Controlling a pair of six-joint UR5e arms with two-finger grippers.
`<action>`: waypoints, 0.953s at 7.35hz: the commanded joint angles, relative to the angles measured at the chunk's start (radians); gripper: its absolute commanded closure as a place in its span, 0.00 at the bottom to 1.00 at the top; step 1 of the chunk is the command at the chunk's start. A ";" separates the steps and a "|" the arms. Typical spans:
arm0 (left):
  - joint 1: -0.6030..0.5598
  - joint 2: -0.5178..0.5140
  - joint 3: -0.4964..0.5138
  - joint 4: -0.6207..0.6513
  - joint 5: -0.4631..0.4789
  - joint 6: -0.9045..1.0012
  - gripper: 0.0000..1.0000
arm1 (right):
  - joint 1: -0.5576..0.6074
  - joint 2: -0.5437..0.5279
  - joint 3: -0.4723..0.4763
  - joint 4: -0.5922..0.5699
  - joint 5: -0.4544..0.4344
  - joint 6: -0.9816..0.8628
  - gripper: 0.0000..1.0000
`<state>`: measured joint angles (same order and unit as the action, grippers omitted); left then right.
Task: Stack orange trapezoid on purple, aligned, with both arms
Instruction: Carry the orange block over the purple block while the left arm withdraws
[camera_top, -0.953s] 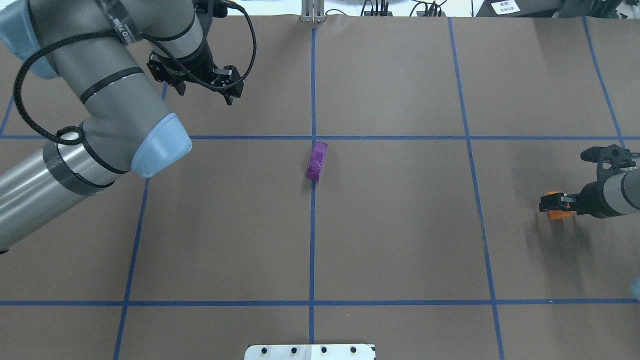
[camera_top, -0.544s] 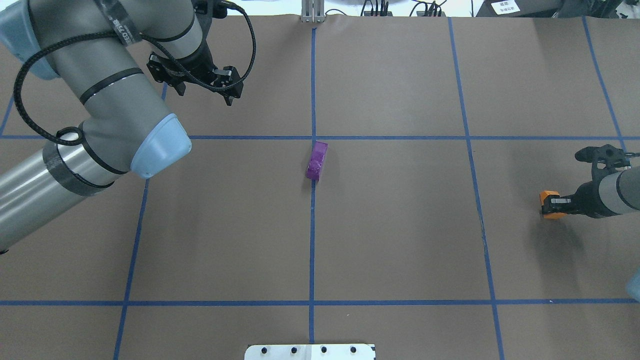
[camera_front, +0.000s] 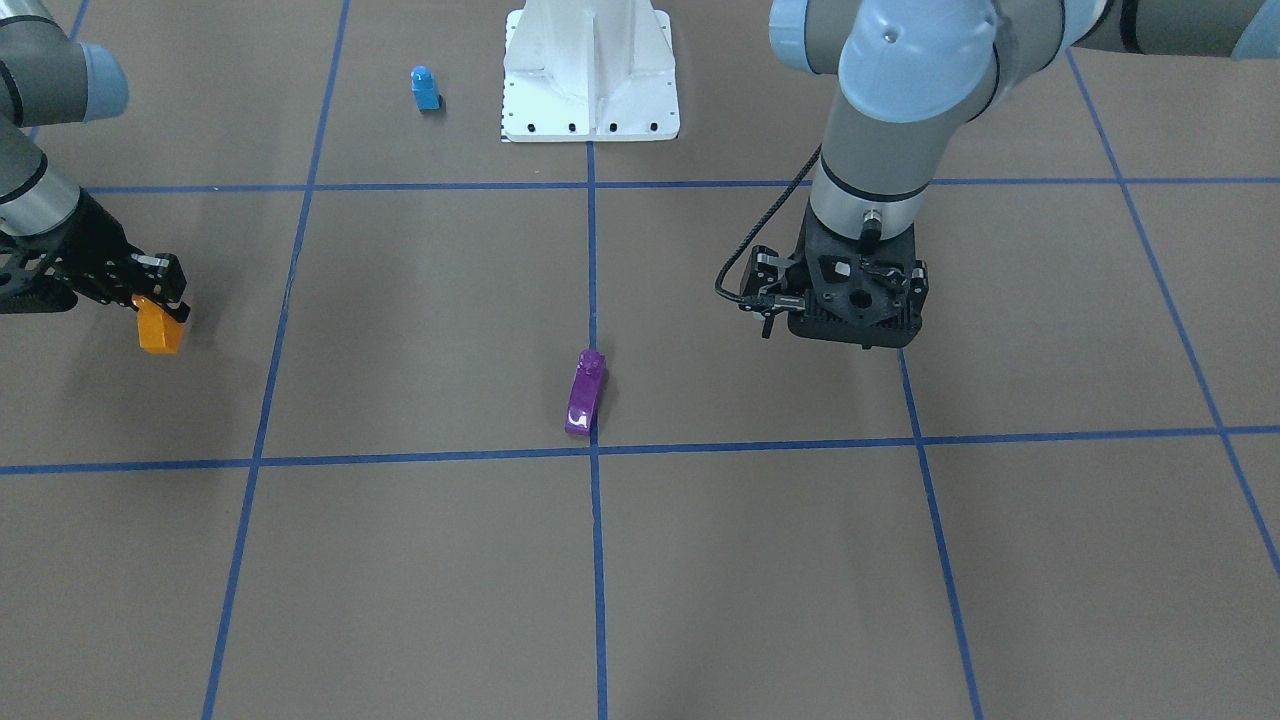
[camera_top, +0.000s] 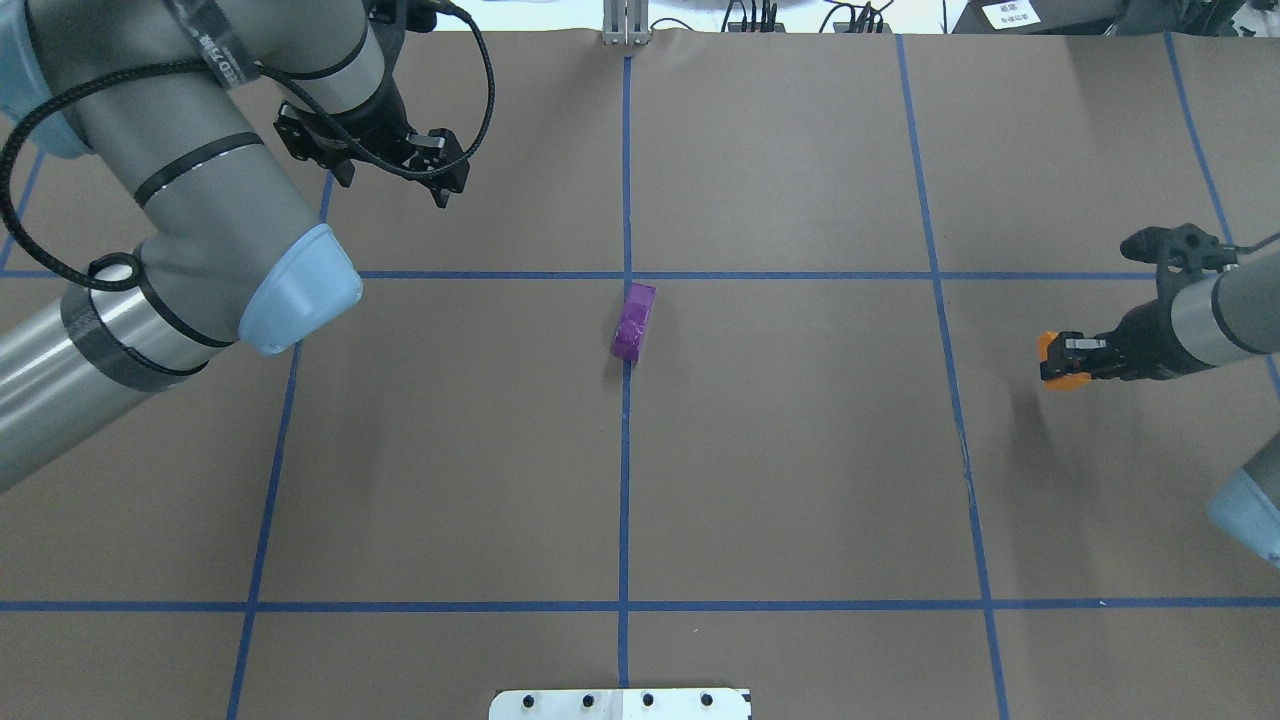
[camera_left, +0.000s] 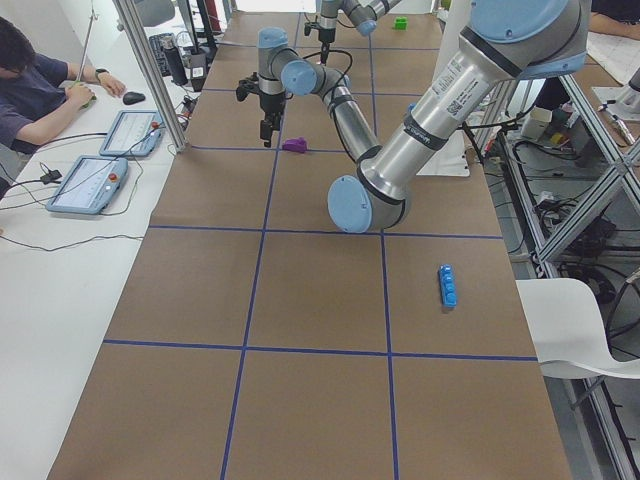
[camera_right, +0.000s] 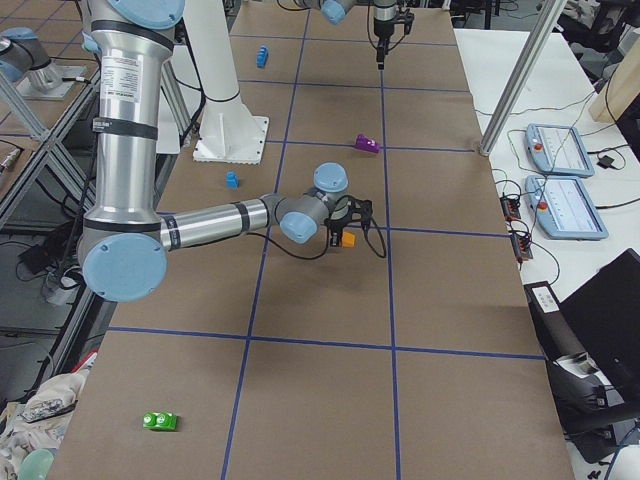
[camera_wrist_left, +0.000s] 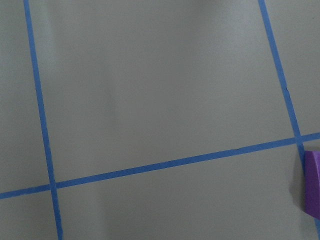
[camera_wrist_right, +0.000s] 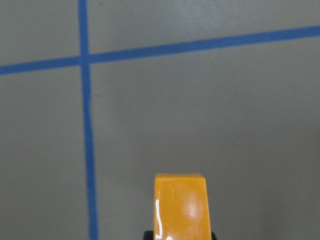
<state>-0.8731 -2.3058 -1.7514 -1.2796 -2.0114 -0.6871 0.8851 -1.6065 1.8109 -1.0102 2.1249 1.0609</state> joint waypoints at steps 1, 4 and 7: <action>-0.064 0.087 -0.034 0.003 -0.013 0.113 0.00 | 0.003 0.217 0.002 -0.211 0.004 0.008 1.00; -0.165 0.198 -0.033 0.002 -0.059 0.276 0.00 | -0.047 0.715 -0.134 -0.656 0.000 0.036 1.00; -0.266 0.304 -0.025 -0.006 -0.084 0.438 0.00 | -0.210 0.946 -0.306 -0.662 -0.103 0.362 1.00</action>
<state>-1.0982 -2.0416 -1.7808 -1.2821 -2.0916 -0.3163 0.7481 -0.7463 1.5675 -1.6687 2.0815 1.3136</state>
